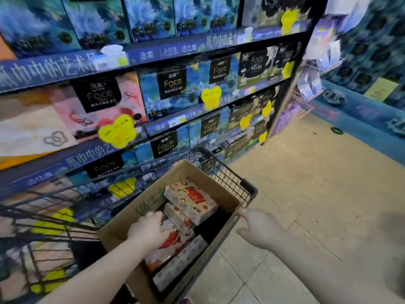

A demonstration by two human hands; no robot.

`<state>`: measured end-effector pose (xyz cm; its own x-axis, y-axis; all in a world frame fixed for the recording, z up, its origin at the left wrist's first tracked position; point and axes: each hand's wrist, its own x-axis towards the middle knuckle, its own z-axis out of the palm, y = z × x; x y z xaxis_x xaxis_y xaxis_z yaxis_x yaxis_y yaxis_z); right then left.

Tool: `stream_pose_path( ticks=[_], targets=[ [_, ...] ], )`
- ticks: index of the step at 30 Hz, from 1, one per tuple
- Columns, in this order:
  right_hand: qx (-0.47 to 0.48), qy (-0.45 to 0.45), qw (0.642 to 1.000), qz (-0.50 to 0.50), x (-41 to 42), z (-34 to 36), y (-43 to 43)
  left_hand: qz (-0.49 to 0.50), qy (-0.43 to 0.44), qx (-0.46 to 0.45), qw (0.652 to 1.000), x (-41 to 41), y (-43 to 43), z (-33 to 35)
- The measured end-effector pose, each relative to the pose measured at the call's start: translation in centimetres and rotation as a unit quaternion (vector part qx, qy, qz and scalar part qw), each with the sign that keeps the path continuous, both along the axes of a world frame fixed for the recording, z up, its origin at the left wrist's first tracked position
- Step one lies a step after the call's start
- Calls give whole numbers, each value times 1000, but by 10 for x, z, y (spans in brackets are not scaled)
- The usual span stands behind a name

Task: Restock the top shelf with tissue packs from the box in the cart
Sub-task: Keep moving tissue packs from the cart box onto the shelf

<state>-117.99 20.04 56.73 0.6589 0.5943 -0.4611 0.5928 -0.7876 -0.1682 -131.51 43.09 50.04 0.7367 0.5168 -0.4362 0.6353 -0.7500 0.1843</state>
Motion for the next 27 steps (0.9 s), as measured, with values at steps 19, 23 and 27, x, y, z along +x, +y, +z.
stream_pose_path(
  ticks=[19,23,27],
  targets=[
    [-91,160,972,144,162,-184,160,313,17,-199,928,122,21,-104],
    [-89,203,967,125,170,-216,178,395,-17,-247,884,155,24,-148],
    [-98,220,962,132,174,-248,185,463,-28,-245,851,182,26,-176]
  ],
)
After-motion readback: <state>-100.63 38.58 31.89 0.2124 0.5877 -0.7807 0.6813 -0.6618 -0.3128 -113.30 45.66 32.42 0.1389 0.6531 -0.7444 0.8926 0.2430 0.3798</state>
